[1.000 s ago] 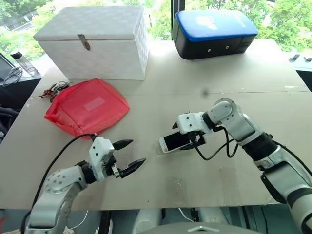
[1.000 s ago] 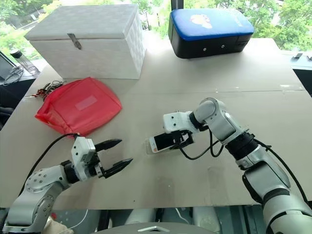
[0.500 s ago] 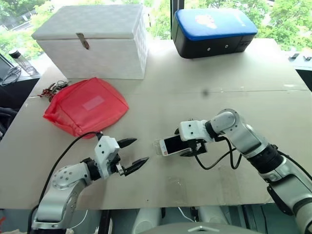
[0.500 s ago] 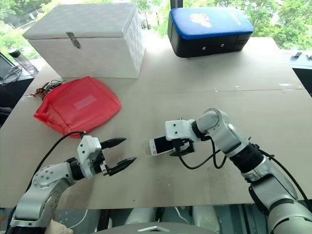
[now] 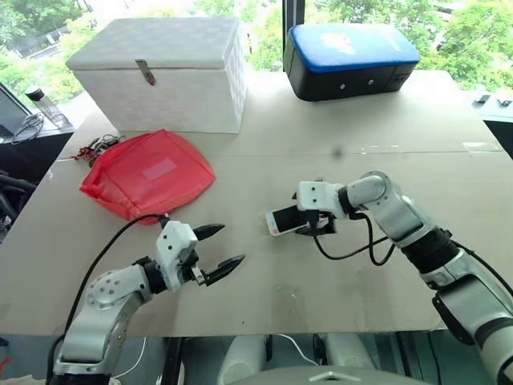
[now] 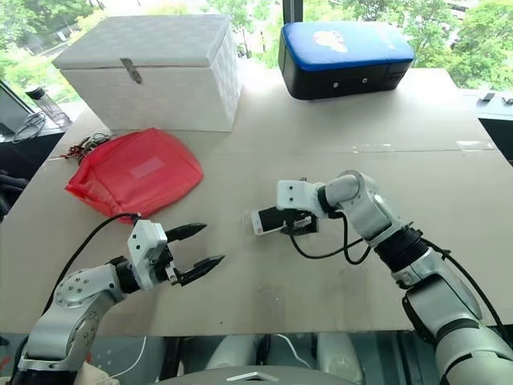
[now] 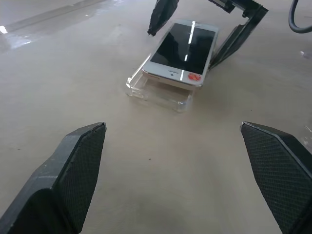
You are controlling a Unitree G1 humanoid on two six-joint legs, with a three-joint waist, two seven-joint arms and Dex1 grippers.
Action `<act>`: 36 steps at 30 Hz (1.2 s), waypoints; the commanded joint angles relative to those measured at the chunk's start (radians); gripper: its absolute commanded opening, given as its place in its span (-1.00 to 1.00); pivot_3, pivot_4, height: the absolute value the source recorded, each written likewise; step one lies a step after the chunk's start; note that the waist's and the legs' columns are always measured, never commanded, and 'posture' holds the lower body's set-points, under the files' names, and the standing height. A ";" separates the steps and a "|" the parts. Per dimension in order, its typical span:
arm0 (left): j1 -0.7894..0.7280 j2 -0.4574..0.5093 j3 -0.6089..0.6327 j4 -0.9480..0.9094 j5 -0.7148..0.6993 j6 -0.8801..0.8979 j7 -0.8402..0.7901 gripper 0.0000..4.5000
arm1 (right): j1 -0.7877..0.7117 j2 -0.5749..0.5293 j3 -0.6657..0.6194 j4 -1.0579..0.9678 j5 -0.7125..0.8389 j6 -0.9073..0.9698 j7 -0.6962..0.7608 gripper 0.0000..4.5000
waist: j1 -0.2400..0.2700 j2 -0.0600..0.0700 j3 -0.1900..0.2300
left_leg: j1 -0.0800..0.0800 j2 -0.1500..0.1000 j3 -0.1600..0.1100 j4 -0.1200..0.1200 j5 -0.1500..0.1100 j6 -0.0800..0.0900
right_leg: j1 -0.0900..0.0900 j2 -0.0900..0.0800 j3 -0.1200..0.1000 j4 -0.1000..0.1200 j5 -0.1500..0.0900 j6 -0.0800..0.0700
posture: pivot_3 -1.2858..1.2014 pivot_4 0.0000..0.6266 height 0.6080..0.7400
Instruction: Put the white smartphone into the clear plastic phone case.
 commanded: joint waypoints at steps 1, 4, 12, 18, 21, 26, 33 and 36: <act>-0.028 -0.007 0.020 -0.028 -0.041 0.009 0.012 1.00 | -0.009 -0.053 -0.061 0.105 -0.024 0.011 -0.049 0.99 | 0.008 0.000 0.000 | 0.000 0.000 0.000 0.000 0.000 0.000 | 0.000 0.000 0.000 0.000 0.000 0.000 | 0.03 -0.52 1.00; -0.054 -0.004 0.037 -0.031 -0.071 0.024 0.014 1.00 | 0.003 -0.051 -0.101 0.069 0.048 0.037 0.002 0.99 | 0.013 0.000 0.000 | -0.001 0.000 -0.001 0.000 0.000 -0.001 | 0.000 0.000 -0.001 -0.001 0.000 0.000 | 0.03 -0.52 1.00; -0.111 0.079 0.095 0.065 -0.106 0.019 -0.082 1.00 | -0.007 -0.021 -0.111 0.006 0.124 0.045 0.058 0.99 | -0.009 0.001 0.002 | -0.021 0.001 -0.001 0.001 0.002 -0.004 | -0.019 0.001 -0.001 0.000 0.000 0.000 | 0.03 -0.52 1.00; -0.094 0.071 0.092 0.043 -0.097 0.016 -0.081 1.00 | -0.092 0.030 -0.055 0.200 0.058 -0.083 0.057 0.99 | -0.016 0.001 0.003 | -0.020 0.001 0.000 0.001 0.002 -0.004 | -0.019 0.001 0.000 0.000 0.000 0.000 | 0.03 -0.52 1.00; -0.071 0.064 0.101 0.006 -0.102 0.028 -0.059 1.00 | -0.093 0.027 -0.059 0.197 0.071 -0.091 0.093 0.99 | -0.014 0.001 0.003 | -0.020 0.001 0.000 0.001 0.002 -0.004 | -0.019 0.001 -0.001 0.000 0.000 0.000 | 0.03 -0.52 1.00; -0.040 0.058 0.101 -0.063 -0.110 0.061 -0.013 1.00 | -0.041 0.008 -0.063 0.096 0.107 -0.046 0.149 0.99 | -0.012 0.001 0.004 | -0.020 0.001 -0.001 0.001 0.002 -0.004 | -0.018 0.001 -0.001 0.000 0.000 0.000 | 0.03 -0.52 1.00; -0.053 0.061 0.093 -0.148 -0.133 0.144 0.055 1.00 | 0.087 -0.037 -0.043 -0.154 0.131 0.125 0.163 0.99 | -0.012 0.001 0.003 | -0.020 0.001 -0.001 0.001 0.002 -0.004 | -0.018 0.001 -0.001 0.000 0.000 0.000 | 0.03 -0.52 1.00; -0.082 0.068 0.086 -0.164 -0.143 0.183 0.074 1.00 | 0.102 -0.045 -0.071 -0.210 0.118 0.152 0.105 0.99 | -0.011 0.001 0.004 | -0.020 0.001 -0.001 0.001 0.002 -0.004 | -0.018 0.001 -0.001 0.001 0.000 0.000 | 0.03 -0.52 1.00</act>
